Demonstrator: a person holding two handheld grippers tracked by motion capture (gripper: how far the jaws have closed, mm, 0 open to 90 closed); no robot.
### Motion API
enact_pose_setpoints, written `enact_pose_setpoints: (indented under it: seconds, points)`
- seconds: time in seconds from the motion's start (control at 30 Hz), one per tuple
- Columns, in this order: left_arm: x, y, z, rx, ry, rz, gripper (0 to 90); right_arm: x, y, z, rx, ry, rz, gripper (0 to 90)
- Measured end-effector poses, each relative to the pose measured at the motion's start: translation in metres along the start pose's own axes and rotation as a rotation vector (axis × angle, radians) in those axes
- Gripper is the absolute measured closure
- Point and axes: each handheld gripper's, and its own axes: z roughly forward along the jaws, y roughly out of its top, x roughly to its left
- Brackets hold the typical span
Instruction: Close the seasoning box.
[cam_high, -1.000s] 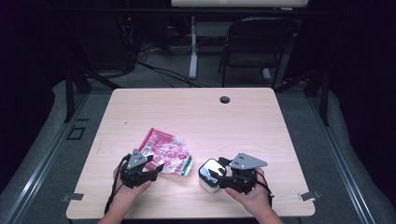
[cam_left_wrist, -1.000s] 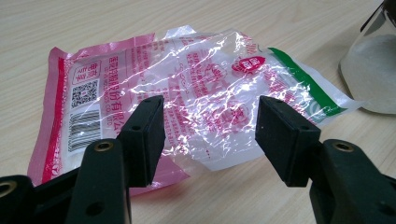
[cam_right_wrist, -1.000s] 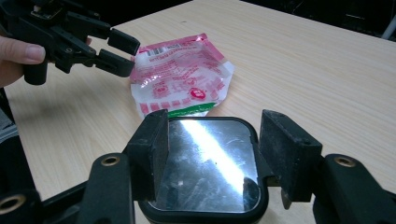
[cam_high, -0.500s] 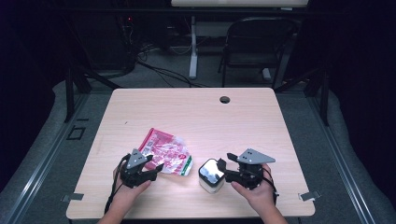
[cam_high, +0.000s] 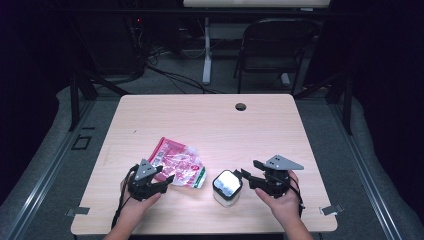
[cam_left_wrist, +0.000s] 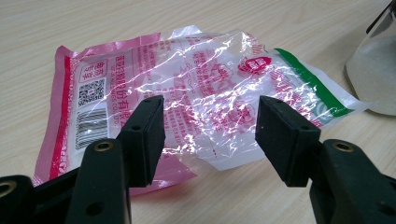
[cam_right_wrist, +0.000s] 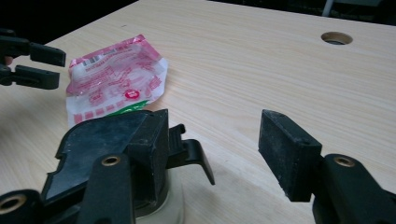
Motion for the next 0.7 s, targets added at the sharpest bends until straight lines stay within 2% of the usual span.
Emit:
enact_pose_setpoints:
  seconds: [0.3,0.4,0.53,0.7]
  points:
    - [0.002,0.0,0.0,0.003,0.006,-0.011,42.7,-0.015,-0.006,0.003,0.011,-0.025,0.053,43.0]
    - [0.003,-0.001,0.001,0.002,0.007,-0.012,42.7,-0.022,-0.01,0.005,0.021,-0.052,0.07,42.9]
    - [0.003,-0.001,0.001,0.001,0.018,-0.013,42.7,-0.029,-0.014,0.008,0.034,-0.069,0.09,42.9]
    - [0.003,-0.001,0.001,0.003,0.01,-0.015,42.7,-0.036,-0.019,0.011,0.052,-0.086,0.113,42.9]
